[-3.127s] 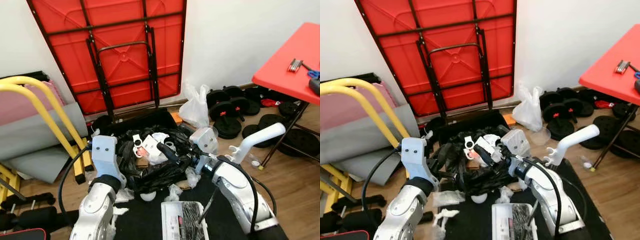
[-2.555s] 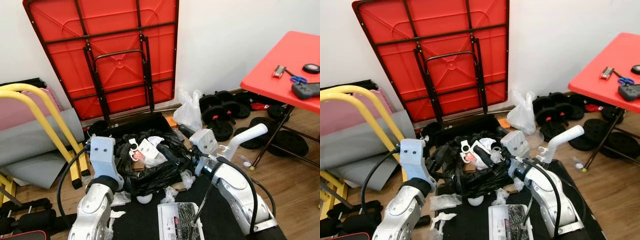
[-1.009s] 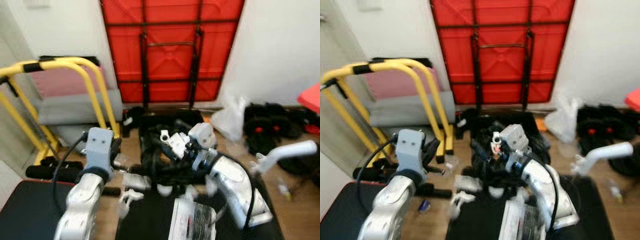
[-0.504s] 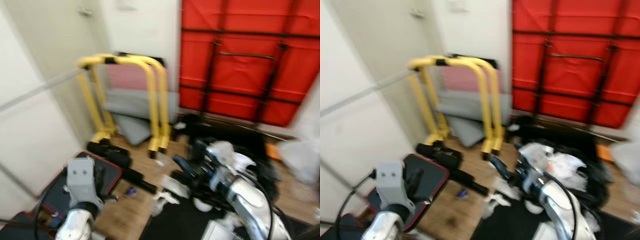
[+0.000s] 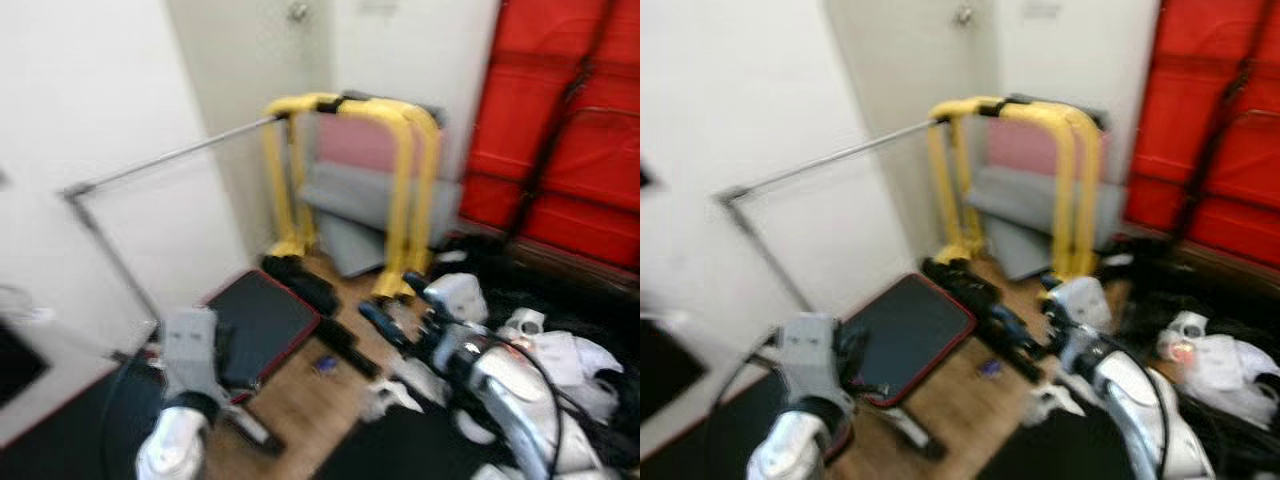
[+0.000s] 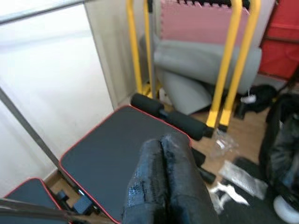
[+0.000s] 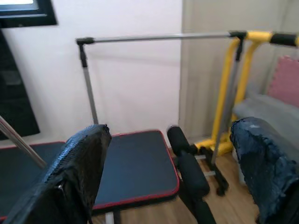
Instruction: Sweep floor
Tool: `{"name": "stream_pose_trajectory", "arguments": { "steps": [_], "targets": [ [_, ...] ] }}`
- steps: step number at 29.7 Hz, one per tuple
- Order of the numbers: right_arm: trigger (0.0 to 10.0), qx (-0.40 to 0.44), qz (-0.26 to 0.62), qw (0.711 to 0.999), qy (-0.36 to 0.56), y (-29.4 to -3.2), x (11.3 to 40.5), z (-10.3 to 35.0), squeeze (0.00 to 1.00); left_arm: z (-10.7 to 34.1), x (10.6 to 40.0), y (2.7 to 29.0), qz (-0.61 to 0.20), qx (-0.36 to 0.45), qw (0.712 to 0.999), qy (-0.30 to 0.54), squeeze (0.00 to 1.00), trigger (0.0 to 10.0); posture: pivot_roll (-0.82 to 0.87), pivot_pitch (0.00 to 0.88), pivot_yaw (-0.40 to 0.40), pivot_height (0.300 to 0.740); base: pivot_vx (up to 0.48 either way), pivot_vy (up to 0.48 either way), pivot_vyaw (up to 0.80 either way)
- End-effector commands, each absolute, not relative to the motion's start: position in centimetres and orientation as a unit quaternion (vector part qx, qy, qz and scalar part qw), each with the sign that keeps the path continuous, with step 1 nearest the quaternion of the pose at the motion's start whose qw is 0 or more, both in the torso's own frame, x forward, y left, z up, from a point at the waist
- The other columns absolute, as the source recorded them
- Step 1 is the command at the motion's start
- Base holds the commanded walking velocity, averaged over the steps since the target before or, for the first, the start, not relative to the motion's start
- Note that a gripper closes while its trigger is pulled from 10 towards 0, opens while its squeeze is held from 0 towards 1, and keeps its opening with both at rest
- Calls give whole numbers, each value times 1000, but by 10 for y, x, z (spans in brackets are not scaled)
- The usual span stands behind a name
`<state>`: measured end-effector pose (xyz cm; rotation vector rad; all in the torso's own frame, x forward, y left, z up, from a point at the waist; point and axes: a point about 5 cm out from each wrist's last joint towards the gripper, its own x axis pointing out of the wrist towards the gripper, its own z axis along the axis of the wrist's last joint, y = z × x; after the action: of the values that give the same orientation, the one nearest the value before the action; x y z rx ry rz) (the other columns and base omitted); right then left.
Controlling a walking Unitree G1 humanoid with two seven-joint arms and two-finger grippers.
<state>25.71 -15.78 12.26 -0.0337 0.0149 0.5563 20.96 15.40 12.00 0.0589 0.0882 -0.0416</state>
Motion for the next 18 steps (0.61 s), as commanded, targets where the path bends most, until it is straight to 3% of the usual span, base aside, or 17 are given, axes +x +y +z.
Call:
{"name": "stream_pose_trajectory", "arguments": {
  "steps": [1, 18],
  "targets": [
    [10000, -18, 279, 960, 4, -154, 259, 124, 0, 118, 210, 160, -7, 45, 998, 48, 0, 10000, -142, 0, -17, 740, 0, 0, 775],
    [10000, -19, 277, 961, -3, -152, 262, 126, 0, 122, 217, 161, -5, 59, 997, 40, 0, 10000, -141, 0, -12, 740, 0, 0, 775]
  ]
}}
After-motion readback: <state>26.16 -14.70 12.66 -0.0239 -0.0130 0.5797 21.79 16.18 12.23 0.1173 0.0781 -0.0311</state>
